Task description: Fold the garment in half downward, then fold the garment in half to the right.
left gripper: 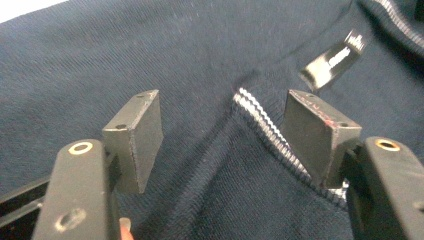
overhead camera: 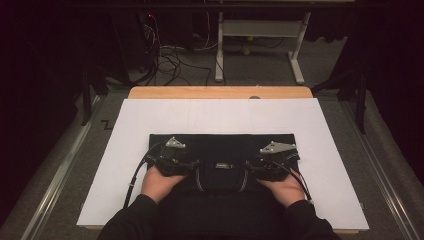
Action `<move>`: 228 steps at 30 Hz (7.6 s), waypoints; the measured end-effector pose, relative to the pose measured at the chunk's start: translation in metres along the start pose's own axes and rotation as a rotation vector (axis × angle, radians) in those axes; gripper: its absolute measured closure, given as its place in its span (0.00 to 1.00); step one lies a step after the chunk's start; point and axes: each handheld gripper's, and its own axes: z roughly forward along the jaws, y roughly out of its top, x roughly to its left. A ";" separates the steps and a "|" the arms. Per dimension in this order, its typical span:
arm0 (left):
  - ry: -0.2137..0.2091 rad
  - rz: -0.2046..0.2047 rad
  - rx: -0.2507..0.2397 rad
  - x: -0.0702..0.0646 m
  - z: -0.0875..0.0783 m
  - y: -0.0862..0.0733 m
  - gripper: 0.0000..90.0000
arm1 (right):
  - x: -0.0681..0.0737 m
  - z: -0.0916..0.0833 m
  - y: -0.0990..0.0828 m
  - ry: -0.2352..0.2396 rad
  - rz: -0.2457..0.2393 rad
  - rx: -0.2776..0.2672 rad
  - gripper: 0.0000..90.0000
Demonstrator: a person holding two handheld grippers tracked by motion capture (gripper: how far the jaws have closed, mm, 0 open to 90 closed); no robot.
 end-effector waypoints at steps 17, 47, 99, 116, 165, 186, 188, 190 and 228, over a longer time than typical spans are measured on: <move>0.002 0.090 -0.004 -0.019 0.003 -0.006 0.81 | 0.008 0.006 -0.006 0.009 -0.046 0.019 0.89; -0.134 0.148 -0.239 -0.050 -0.061 -0.069 0.83 | 0.050 -0.073 -0.058 0.065 -0.197 -0.263 0.88; -0.093 0.098 -0.285 -0.046 -0.077 -0.102 0.42 | 0.048 -0.098 -0.097 0.012 -0.090 -0.263 0.62; 0.002 0.051 -0.367 0.010 -0.081 -0.061 0.13 | -0.002 -0.080 -0.066 -0.094 0.026 -0.319 0.22; 0.096 -0.071 -0.362 0.093 -0.102 -0.027 0.00 | 0.051 -0.069 -0.037 0.006 -0.043 -0.402 0.00; 0.127 -0.212 -0.265 0.153 -0.045 -0.011 0.25 | 0.091 -0.045 -0.017 0.098 -0.127 -0.358 0.00; 0.115 -0.210 -0.234 0.154 -0.037 -0.010 0.25 | 0.097 -0.040 -0.015 0.115 -0.139 -0.344 0.00; 0.102 -0.207 -0.215 0.155 -0.032 -0.011 0.30 | 0.104 -0.035 -0.011 0.133 -0.152 -0.334 0.00; 0.072 -0.116 -0.240 0.139 -0.024 -0.029 0.82 | 0.247 0.065 0.026 0.344 -0.374 0.048 0.23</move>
